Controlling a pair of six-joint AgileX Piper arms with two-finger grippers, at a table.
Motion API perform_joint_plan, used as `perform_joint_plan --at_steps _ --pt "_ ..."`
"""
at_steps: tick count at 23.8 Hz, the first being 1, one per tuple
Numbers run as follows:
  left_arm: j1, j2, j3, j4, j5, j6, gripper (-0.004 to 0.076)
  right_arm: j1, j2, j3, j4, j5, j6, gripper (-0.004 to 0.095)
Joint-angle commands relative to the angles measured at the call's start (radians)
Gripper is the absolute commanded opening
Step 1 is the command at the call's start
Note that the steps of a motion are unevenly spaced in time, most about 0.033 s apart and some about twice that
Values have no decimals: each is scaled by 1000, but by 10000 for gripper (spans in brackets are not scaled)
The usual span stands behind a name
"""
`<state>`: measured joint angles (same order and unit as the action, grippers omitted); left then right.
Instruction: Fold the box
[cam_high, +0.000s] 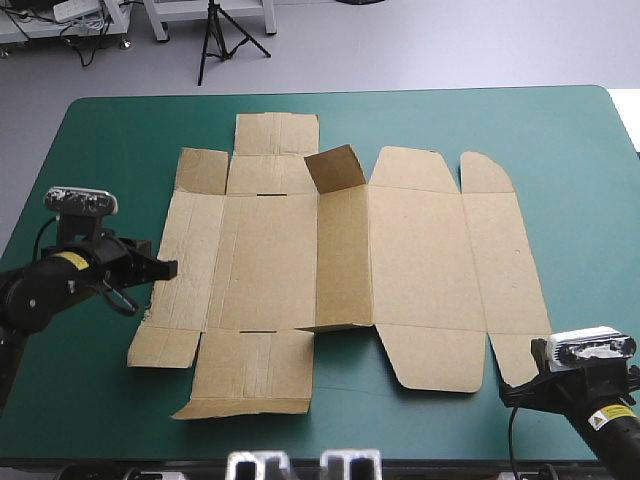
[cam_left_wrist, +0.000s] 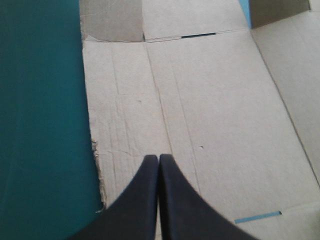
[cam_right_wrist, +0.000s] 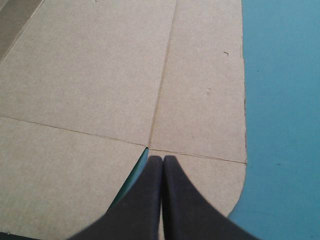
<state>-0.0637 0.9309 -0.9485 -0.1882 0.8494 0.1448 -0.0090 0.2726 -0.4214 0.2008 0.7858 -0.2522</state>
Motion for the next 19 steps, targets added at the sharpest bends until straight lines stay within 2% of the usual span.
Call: perform_joint_plan --at_steps 1,4,9,11,15,18,19 --pt "66 98 -101 -1 -38 -24 -8 -3 12 -28 9 -67 -1 -18" --pt "177 179 -171 -42 22 -2 -8 -3 12 -28 9 -67 -1 -18" --pt "425 310 -277 -224 213 145 -8 -3 12 -28 9 -67 -1 -18" --pt "512 374 -298 -342 272 151 -8 -3 12 -28 9 -67 -1 -18" --pt "528 442 -298 -267 355 152 -8 -3 12 -28 9 -67 -1 -18" --pt "522 456 -298 -255 368 144 3 -3 12 -28 9 -69 -1 -18" --pt "507 456 -298 -267 375 154 32 -3 12 -28 9 -69 -1 -18"
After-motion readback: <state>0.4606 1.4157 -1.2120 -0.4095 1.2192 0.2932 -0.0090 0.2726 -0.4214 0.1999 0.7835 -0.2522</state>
